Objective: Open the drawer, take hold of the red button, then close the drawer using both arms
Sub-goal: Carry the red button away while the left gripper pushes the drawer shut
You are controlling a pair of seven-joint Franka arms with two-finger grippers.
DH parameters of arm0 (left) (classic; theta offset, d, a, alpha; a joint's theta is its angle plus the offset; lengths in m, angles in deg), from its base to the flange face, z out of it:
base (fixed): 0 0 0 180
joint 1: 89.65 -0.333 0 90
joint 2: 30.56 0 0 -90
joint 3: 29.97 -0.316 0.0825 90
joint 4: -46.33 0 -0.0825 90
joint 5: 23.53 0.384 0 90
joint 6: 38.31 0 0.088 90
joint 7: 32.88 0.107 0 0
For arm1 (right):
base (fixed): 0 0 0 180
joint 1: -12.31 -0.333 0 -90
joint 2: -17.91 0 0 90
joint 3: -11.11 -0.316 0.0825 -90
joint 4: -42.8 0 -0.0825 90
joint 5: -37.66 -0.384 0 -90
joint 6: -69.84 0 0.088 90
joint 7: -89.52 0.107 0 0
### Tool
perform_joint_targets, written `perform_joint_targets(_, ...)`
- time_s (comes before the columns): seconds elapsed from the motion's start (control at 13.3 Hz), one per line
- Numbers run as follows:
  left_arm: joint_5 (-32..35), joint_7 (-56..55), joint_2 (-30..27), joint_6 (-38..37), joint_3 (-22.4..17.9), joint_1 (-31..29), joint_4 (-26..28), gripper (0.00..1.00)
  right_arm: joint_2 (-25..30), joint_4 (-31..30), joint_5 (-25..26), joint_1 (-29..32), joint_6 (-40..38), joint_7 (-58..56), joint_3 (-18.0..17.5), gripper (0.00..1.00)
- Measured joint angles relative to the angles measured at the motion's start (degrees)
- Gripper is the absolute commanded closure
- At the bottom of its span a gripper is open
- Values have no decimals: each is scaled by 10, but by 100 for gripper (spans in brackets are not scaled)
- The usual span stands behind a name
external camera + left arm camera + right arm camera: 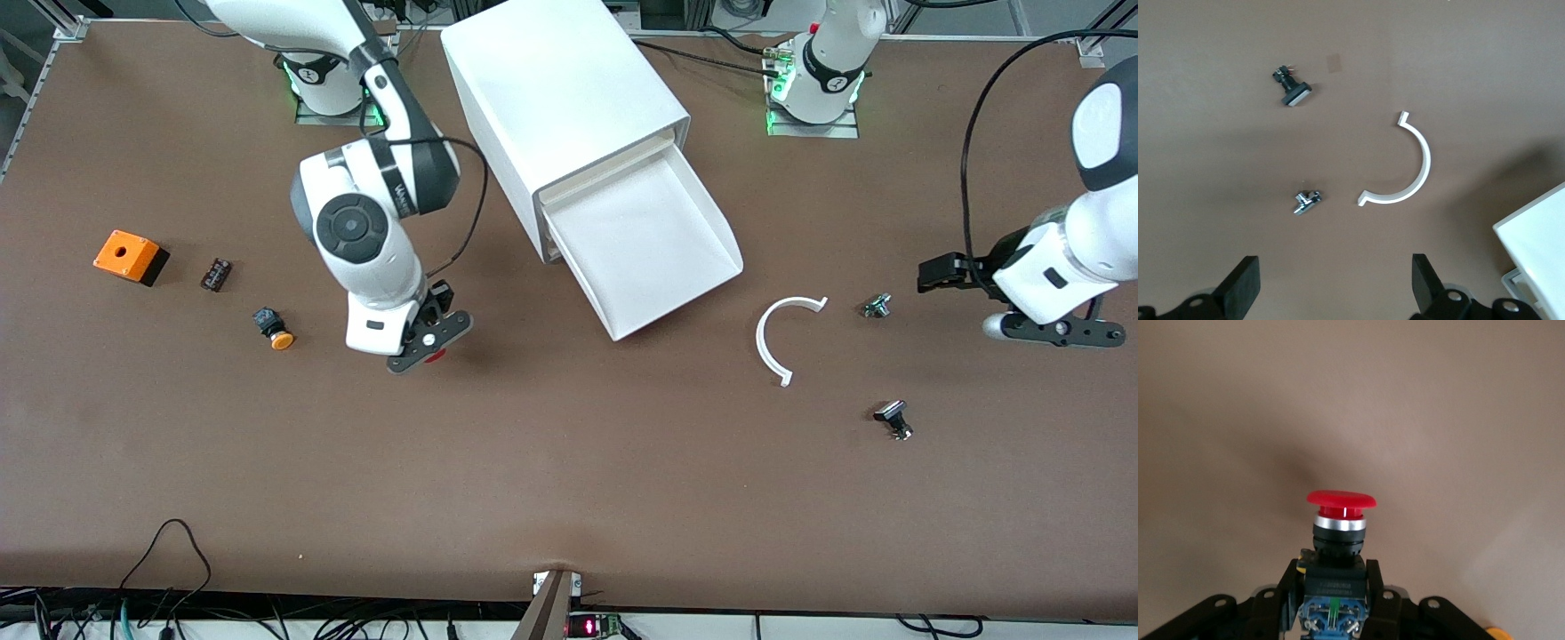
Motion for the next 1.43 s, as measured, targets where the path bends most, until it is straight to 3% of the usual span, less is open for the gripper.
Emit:
perform_joint_targets(0.3, -28, -113, 28, 51, 3, 42, 7, 0, 28, -104, 0, 21, 70, 3, 1, 60)
perform_joint_targets(0.53, -29, -198, 59, 146, 5, 83, 38, 0, 47, -156, 0, 35, 104, 5, 1, 60)
perform_joint_targets(0.97, -30, -359, 183, 362, 5, 150, 74, 0, 64, -250, 0, 76, 187, 7, 1, 60)
perform_joint_targets(1.43, -56, -417, 192, 385, 6, 201, 115, 0, 73, -359, -1, 92, 301, 9, 1, 60)
